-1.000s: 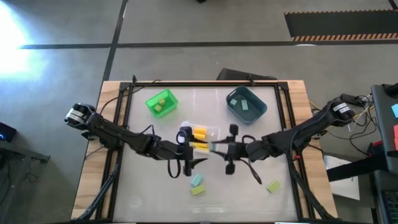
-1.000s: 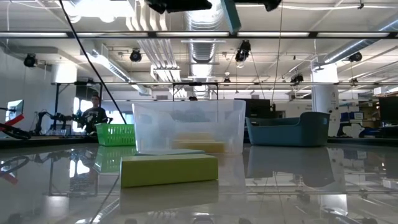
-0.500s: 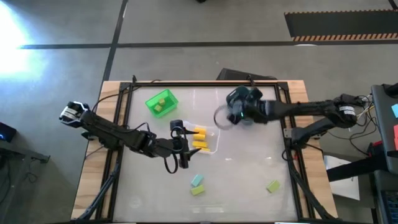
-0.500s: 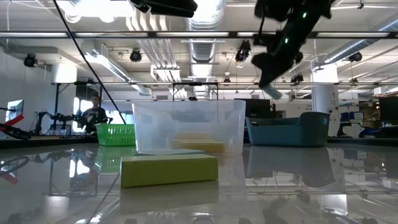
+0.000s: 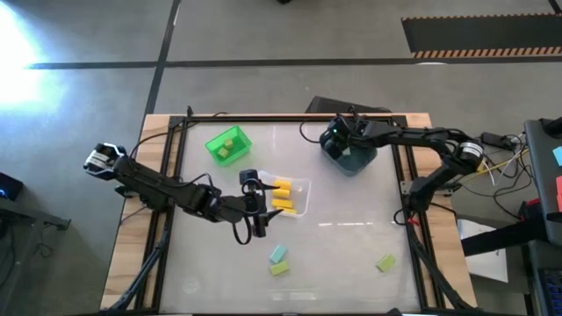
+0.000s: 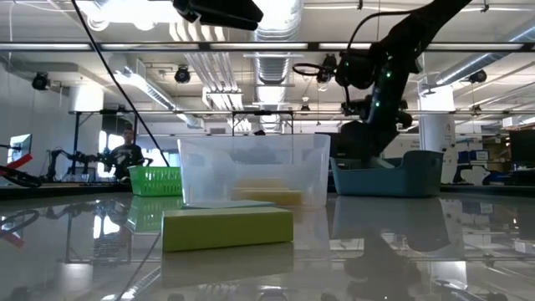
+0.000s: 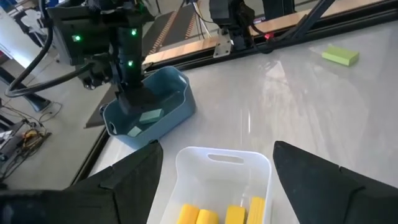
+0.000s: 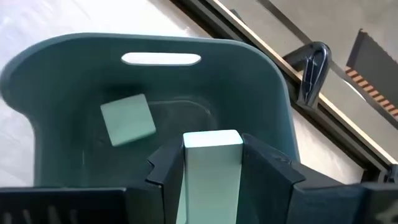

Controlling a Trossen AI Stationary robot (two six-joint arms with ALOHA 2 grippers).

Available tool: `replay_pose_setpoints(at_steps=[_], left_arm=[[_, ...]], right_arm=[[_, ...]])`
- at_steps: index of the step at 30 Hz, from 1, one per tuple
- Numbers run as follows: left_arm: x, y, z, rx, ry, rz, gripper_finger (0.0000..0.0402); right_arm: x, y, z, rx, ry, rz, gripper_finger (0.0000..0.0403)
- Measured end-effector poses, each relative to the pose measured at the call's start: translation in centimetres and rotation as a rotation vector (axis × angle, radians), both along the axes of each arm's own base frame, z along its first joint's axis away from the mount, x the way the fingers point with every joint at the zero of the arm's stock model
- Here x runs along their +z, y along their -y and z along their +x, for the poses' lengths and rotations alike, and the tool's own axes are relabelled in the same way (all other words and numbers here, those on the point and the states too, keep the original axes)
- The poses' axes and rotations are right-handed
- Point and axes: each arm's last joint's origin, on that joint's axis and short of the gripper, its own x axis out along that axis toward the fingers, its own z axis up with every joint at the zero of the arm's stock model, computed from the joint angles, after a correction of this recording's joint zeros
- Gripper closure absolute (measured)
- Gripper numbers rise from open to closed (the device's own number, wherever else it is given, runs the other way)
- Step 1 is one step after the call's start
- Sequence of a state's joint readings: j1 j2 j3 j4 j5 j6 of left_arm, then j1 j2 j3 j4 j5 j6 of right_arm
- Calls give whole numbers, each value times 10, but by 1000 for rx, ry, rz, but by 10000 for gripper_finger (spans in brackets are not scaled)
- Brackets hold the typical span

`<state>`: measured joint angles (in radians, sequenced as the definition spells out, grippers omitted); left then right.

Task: Sort & place blocks by color
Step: Put the blue block into the blue bin

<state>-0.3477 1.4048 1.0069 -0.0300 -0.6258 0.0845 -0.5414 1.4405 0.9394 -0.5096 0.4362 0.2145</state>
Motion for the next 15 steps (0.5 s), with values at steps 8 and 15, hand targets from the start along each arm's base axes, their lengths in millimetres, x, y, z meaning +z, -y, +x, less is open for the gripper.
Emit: replay_pose_setpoints(at_steps=[8,15], left_arm=[[-1,0,0,1,-5,1,114],[-1,0,0,1,-6,1,114]], right_arm=[[3,0,1,7,20,-12,254],[4,-1,1,12,39,4,194]])
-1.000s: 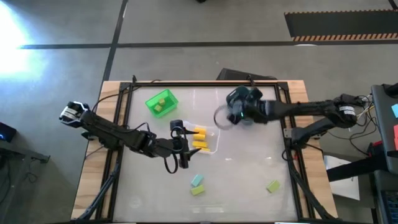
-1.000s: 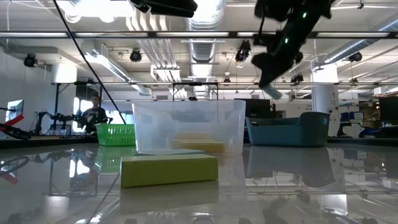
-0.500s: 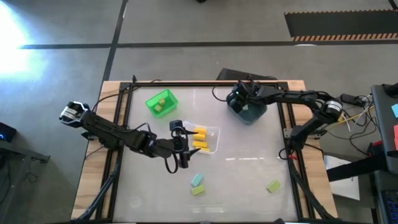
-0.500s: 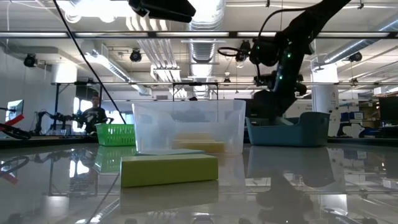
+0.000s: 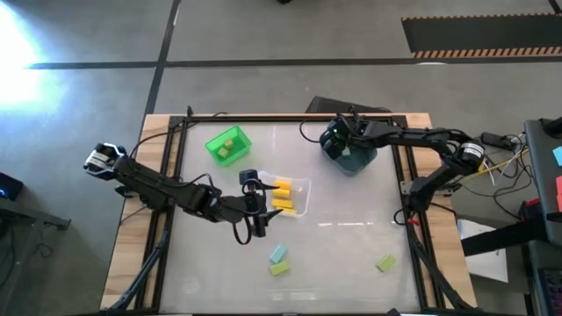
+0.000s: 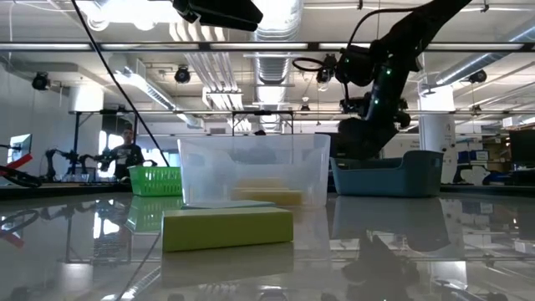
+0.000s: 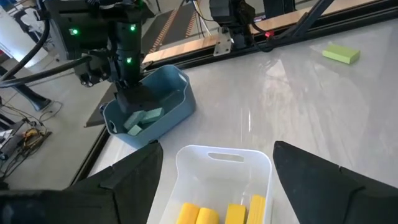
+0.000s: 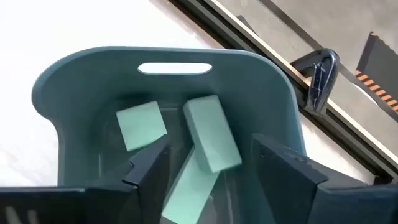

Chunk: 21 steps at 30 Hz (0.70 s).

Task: Sort & place blocks by color
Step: Put the blue block into the blue bin

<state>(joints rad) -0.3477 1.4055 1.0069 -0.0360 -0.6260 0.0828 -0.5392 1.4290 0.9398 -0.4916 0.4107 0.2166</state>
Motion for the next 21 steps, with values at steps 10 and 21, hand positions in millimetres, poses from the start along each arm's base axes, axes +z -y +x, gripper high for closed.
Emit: replay_pose_setpoints(at_steps=[10,21], left_arm=[[0,1,0,-4,0,-3,114],[-10,18,-11,-65,-95,-172,114]], right_arm=[[39,-23,4,53,147,71,157],[111,-133,8,367,433,306,179]])
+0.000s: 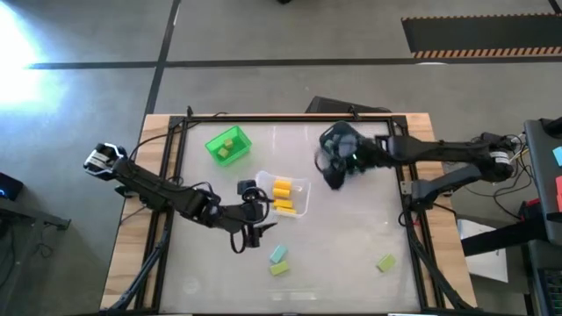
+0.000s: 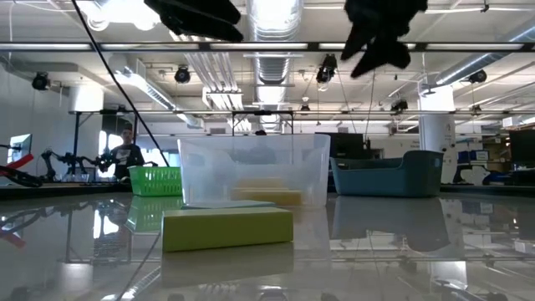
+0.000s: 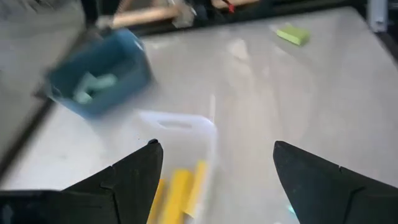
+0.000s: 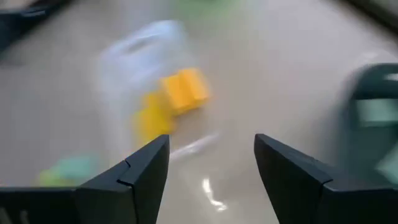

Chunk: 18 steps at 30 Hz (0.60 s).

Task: Sort & place blocks by color
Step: Put the blue block into the blue bin

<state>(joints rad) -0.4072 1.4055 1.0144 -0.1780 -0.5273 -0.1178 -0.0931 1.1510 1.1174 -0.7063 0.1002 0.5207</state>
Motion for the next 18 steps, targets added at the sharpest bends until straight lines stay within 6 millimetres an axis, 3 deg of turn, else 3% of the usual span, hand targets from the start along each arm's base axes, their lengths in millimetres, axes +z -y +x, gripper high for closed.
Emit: replay_pose_setpoints(at_steps=[9,14,18], left_arm=[[-7,27,-15,-79,-77,-205,114],[-1,36,-18,-107,-62,-220,114],[3,36,-17,-108,-53,-224,114]], right_arm=[[18,-111,5,325,63,16,179],[14,-152,19,473,31,-53,179],[7,-172,40,636,-6,-180,179]])
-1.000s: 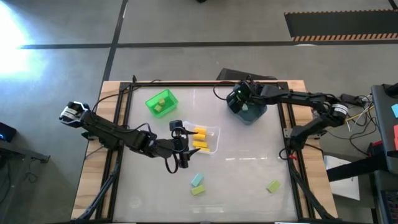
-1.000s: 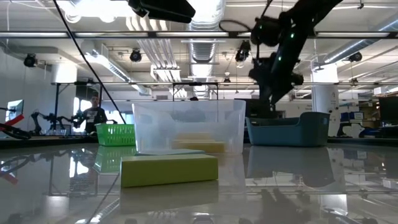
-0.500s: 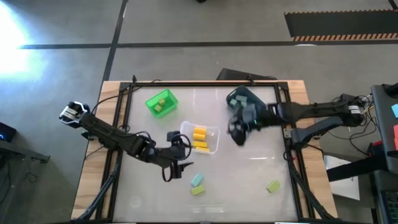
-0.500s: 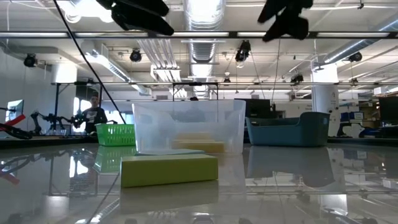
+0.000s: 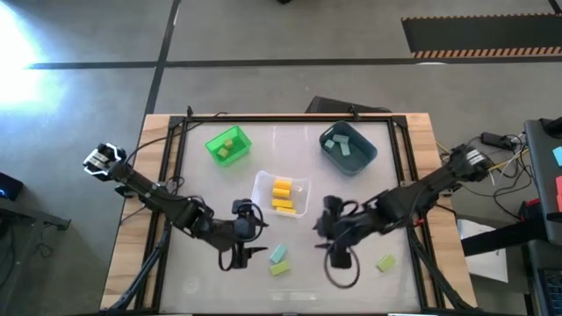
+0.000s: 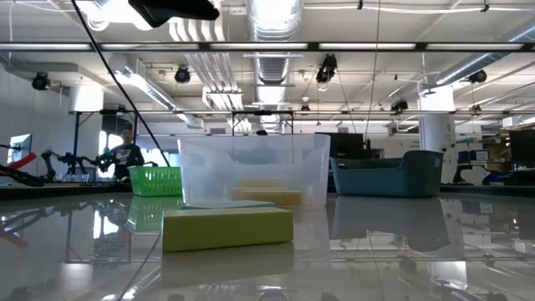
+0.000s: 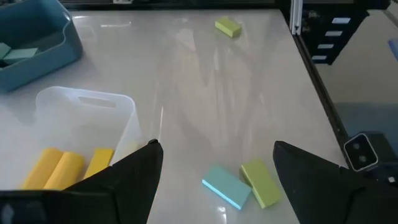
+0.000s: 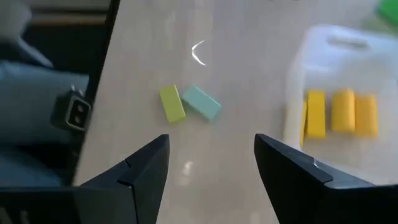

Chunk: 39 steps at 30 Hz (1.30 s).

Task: Sort & place blocks by color
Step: Put the blue block into the blue bin

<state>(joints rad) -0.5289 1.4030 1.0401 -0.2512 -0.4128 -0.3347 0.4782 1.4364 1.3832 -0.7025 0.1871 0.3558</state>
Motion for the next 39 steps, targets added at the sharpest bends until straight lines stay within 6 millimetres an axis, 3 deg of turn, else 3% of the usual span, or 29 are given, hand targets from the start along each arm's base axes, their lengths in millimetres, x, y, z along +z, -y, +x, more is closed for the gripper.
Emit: replay_pose_setpoints(at_steps=[8,18,28,39], left_arm=[[16,-8,-9,21,52,-17,114],[40,-23,-27,102,153,10,114],[61,-34,-44,106,231,25,114],[70,-39,-53,108,265,7,114]], right_arm=[[-20,-16,47,231,-32,-235,179],[-76,-28,93,371,-120,-371,179],[-113,-7,132,487,-176,-314,179],[-155,0,149,529,-232,-258,179]])
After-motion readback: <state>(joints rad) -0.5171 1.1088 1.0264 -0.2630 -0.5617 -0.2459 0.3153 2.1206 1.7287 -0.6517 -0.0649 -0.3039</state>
